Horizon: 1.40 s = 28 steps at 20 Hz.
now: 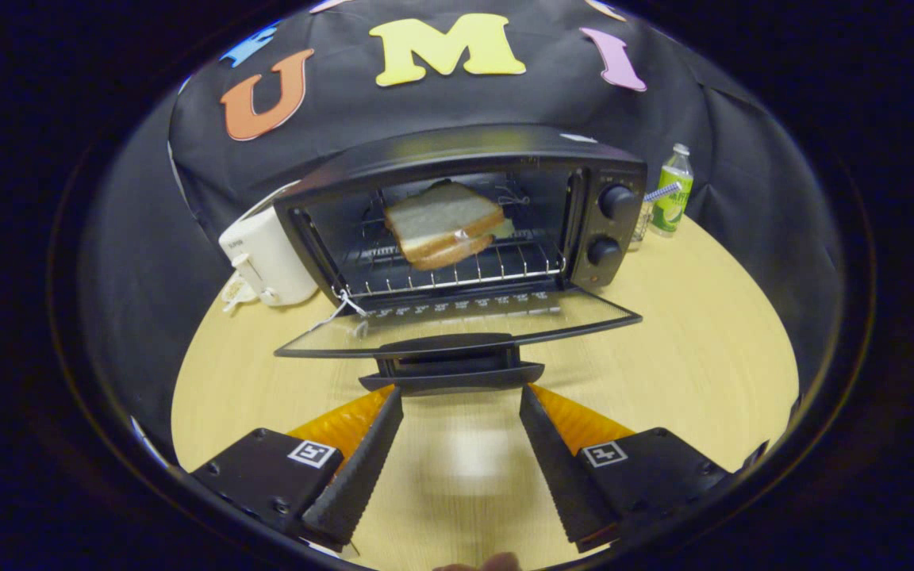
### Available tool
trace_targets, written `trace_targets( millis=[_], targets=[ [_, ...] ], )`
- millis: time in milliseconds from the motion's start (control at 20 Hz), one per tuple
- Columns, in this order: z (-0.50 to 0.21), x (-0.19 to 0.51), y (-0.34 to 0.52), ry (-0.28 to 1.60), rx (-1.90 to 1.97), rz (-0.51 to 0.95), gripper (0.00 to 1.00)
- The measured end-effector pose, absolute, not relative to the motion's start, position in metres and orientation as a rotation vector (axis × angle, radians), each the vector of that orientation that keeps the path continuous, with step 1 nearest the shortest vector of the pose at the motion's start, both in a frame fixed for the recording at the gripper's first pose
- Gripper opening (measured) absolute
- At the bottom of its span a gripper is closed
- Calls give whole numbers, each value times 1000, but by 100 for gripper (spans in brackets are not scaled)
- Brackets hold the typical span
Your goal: Open the toaster oven, put the food inside, and close the toaster oven door.
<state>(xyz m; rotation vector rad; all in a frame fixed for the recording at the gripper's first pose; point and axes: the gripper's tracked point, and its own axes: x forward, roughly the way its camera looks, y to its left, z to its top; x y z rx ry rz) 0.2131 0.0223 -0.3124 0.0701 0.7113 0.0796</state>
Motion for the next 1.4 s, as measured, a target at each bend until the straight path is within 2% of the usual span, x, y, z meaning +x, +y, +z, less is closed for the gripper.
trace_targets(
  millis=[250,500,950,1400],
  targets=[
    [-266,234,27,596,14,101,97],
    [-175,230,22,447,21,118,97],
    [13,131,16,128,55,94,97],
    [93,10,22,-15,52,43,100]
  ],
)
